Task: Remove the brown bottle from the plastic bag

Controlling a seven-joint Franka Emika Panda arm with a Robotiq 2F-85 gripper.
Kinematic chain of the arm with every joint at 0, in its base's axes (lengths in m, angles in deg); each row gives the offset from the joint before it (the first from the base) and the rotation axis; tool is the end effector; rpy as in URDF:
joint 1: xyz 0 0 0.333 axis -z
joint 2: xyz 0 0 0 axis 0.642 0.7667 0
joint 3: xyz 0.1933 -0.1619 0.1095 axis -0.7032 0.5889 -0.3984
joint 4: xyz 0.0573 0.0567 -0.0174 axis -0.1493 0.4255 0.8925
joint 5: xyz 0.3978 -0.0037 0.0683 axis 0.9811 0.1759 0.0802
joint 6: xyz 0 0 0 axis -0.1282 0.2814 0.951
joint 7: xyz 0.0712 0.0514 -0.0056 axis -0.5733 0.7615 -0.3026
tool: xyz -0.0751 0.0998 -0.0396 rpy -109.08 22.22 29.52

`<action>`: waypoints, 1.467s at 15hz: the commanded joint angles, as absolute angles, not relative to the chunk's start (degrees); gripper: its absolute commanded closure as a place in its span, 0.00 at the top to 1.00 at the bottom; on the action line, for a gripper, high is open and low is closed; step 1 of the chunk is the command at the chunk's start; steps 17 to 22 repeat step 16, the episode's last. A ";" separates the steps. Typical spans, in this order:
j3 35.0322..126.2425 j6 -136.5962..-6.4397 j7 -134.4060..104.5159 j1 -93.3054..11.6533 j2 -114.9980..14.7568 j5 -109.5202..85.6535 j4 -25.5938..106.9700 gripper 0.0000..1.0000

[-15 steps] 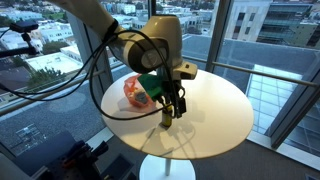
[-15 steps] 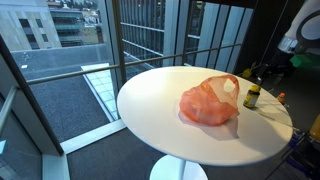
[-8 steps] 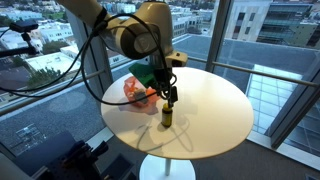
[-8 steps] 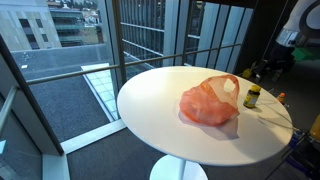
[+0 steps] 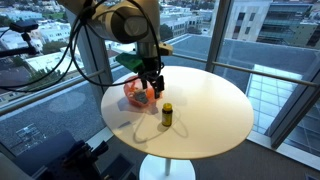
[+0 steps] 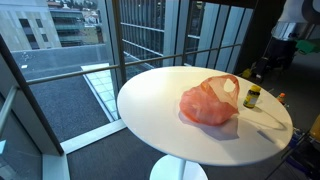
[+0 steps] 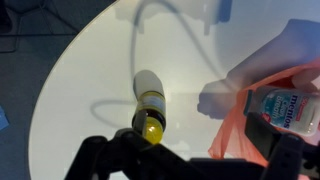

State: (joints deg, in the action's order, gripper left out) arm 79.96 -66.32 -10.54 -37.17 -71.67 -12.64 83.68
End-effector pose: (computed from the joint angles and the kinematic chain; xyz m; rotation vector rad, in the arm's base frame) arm 0.4949 -0.0549 0.2887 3.0785 -0.3428 -0.0237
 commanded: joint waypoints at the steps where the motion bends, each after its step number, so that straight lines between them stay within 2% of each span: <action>1: 78.72 -59.52 -13.31 -38.16 -75.06 -11.41 82.03 1.00; 11: 76.83 -44.25 -19.65 -41.00 -82.00 -8.77 77.52 1.00; 22: 76.38 -45.14 -18.19 -40.93 -81.87 -9.49 78.25 1.00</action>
